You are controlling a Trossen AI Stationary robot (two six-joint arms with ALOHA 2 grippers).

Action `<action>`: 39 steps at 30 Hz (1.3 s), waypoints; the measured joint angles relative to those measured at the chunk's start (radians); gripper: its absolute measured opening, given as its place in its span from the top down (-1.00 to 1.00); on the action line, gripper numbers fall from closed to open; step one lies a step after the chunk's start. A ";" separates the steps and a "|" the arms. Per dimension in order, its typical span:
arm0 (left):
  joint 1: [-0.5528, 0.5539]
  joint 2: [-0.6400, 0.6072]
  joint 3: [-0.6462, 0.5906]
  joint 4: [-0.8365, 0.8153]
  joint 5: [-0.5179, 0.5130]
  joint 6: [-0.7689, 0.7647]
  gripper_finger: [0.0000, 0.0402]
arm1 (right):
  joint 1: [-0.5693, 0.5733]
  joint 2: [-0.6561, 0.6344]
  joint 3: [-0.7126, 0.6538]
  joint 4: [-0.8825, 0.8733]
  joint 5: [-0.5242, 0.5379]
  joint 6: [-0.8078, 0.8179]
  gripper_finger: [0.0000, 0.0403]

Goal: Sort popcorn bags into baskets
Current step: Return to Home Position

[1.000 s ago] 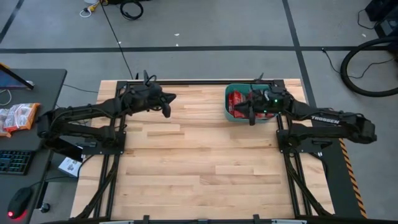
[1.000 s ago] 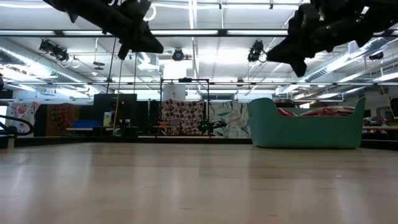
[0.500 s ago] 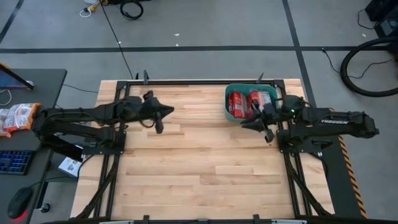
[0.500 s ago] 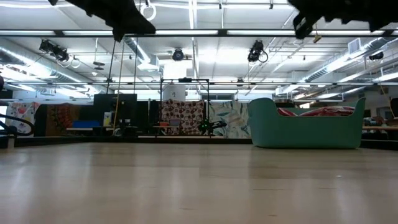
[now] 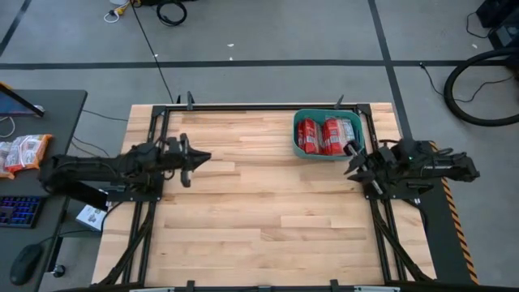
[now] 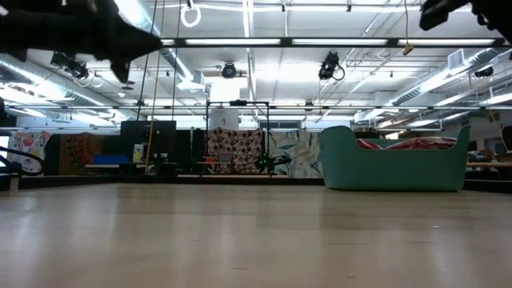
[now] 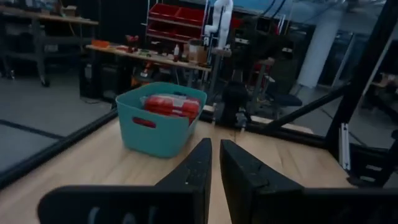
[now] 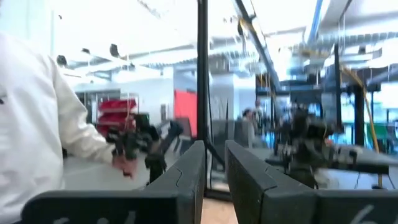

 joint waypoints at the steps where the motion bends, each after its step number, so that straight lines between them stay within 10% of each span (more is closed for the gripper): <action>1: 0.000 -0.033 -0.022 -0.010 0.000 -0.016 0.81 | 0.000 -0.031 -0.020 0.011 0.004 0.008 0.66; 16: -0.050 -0.523 -0.237 -0.250 -0.026 -0.081 0.81 | -0.001 -0.207 -0.187 0.146 -0.065 0.084 0.66; 22: -0.076 -0.517 -0.237 -0.263 -0.029 0.024 0.81 | -0.001 -0.193 -0.186 0.015 -0.182 0.009 0.66; 39: -0.076 -0.503 -0.238 -0.259 -0.025 0.019 0.81 | -0.002 -0.181 -0.186 -0.346 0.130 -0.012 0.66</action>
